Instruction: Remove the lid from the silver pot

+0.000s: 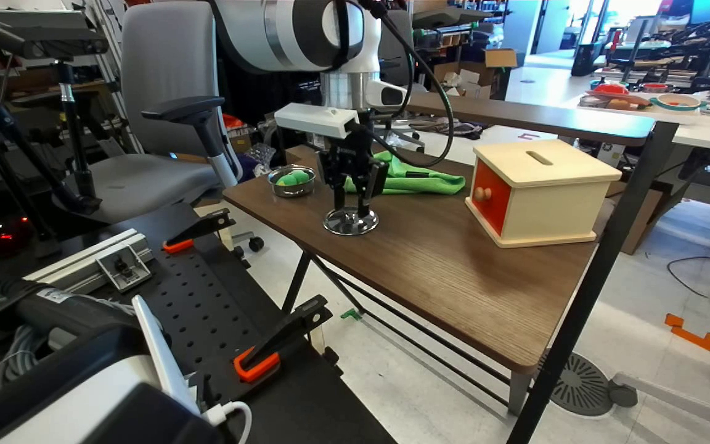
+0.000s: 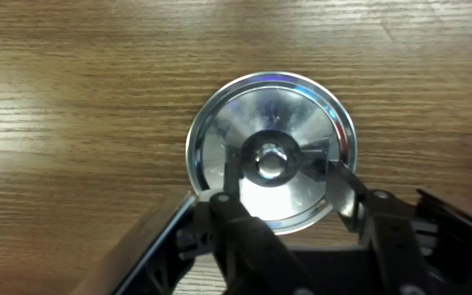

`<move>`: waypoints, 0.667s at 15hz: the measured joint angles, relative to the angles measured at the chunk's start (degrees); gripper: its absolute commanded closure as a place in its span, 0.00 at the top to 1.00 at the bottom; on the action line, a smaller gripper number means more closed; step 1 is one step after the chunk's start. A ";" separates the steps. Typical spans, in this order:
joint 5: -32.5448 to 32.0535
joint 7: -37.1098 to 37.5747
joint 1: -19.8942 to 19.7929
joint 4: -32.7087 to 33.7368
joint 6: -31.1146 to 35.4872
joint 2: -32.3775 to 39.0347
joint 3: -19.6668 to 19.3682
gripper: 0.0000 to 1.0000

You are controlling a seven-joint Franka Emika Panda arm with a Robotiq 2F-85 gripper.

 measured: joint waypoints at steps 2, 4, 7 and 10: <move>0.00 -0.01 0.04 0.01 -0.03 -0.06 0.16 1.00; 0.00 -0.11 0.06 -0.11 -0.40 -0.74 0.24 1.00; 0.00 -1.74 0.04 -1.84 -2.88 -5.36 0.64 1.00; -0.12 -3.73 0.04 -4.94 -5.57 -11.78 1.06 1.00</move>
